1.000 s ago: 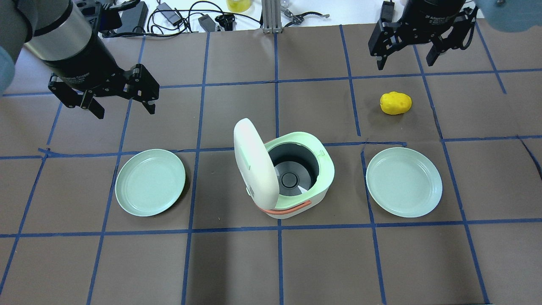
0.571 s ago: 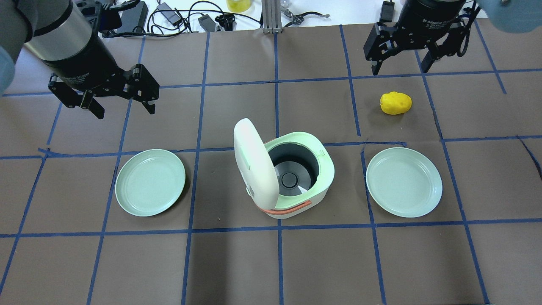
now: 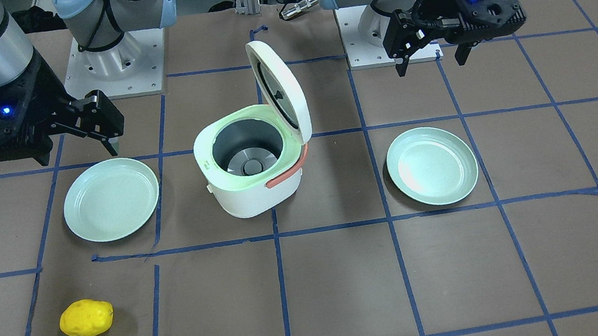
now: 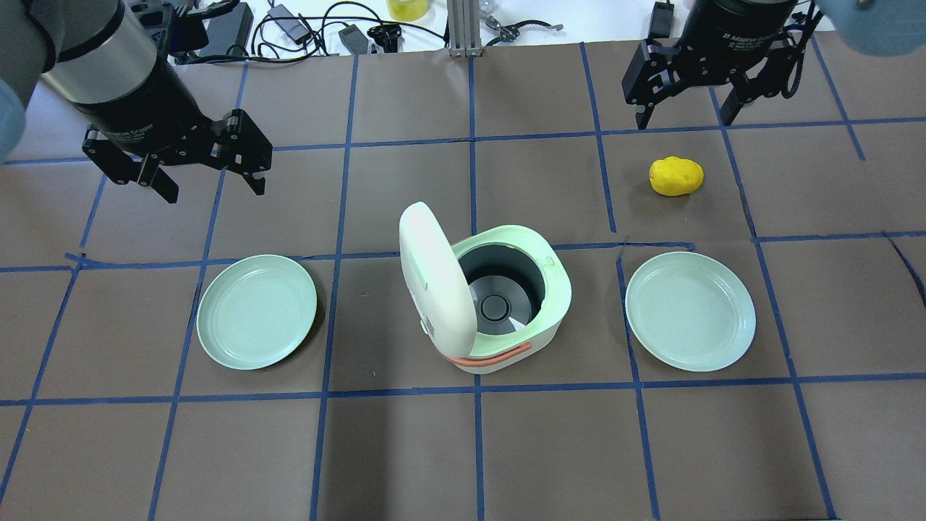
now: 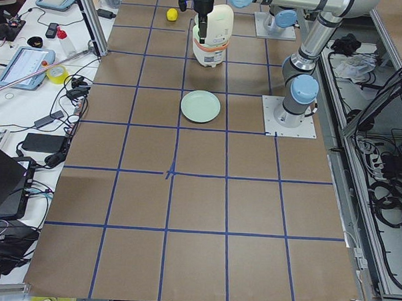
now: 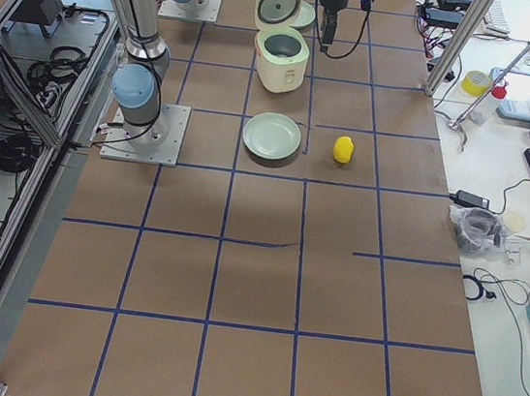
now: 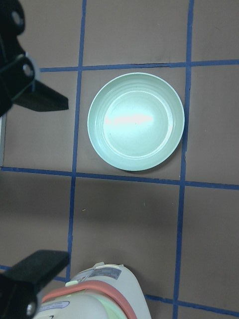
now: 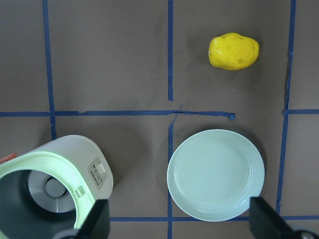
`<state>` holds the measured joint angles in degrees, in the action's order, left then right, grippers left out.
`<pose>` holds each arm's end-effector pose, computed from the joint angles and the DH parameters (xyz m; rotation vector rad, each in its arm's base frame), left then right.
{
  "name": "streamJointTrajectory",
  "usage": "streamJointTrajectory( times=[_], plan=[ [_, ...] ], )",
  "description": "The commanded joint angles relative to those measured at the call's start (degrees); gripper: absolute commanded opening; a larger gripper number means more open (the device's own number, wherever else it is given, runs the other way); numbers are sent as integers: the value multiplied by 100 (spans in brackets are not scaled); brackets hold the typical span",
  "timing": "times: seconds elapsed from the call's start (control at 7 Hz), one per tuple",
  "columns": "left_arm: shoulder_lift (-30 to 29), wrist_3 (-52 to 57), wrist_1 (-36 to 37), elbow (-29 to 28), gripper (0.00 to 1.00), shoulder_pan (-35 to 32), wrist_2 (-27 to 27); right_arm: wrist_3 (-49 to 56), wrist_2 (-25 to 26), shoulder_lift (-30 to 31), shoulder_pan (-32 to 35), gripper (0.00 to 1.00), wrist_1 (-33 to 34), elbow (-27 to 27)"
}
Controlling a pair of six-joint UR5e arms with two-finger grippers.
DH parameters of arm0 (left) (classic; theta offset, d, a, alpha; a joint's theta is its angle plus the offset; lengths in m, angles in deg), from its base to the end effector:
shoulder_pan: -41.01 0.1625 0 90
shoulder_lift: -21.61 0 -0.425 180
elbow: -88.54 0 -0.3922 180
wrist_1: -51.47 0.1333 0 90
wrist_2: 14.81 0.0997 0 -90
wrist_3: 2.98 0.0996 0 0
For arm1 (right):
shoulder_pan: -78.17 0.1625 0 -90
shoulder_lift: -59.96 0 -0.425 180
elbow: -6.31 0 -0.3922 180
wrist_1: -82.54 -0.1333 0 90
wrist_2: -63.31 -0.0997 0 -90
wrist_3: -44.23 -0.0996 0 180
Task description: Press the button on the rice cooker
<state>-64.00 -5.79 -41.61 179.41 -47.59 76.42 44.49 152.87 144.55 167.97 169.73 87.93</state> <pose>-0.1199 -0.4625 0.5115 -0.1147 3.1181 -0.0124 0.1322 -0.5322 0.5066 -0.0017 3.1339 -0.0044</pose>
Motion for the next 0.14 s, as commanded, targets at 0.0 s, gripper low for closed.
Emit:
streamJointTrajectory(
  times=[0.0],
  plan=[
    [0, 0, 0, 0, 100, 0, 0, 9, 0, -4, 2, 100, 0, 3]
  ],
)
